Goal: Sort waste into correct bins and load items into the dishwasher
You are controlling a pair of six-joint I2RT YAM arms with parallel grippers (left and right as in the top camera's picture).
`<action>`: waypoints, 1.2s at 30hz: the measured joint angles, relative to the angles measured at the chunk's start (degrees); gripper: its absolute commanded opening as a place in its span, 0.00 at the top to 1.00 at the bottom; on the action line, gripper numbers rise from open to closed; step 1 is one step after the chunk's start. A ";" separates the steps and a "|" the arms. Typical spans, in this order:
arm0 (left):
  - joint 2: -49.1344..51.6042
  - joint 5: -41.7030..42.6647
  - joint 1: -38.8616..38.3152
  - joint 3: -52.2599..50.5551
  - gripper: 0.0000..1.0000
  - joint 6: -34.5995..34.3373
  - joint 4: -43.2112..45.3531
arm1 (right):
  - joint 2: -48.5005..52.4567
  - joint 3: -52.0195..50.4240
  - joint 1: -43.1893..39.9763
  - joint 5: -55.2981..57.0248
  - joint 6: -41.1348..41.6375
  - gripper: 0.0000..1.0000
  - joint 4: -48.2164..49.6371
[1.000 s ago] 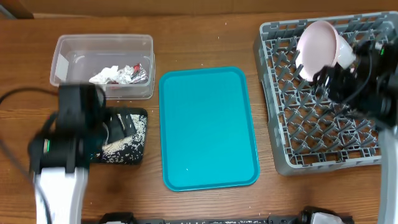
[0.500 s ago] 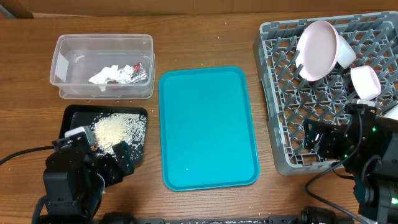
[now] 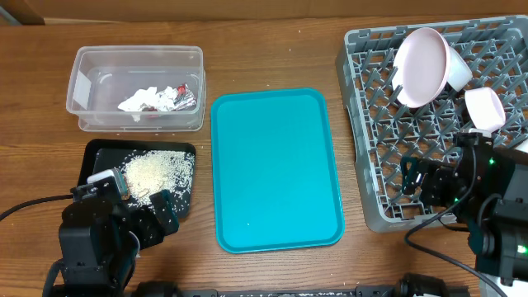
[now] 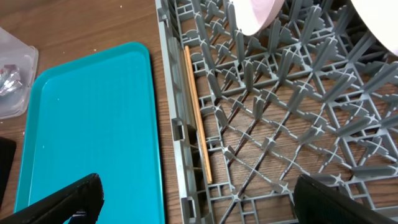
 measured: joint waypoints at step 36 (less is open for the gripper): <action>0.00 0.00 0.00 -0.04 0.00 0.00 -0.02 | 4.37 -1.27 5.20 0.11 0.02 0.00 0.00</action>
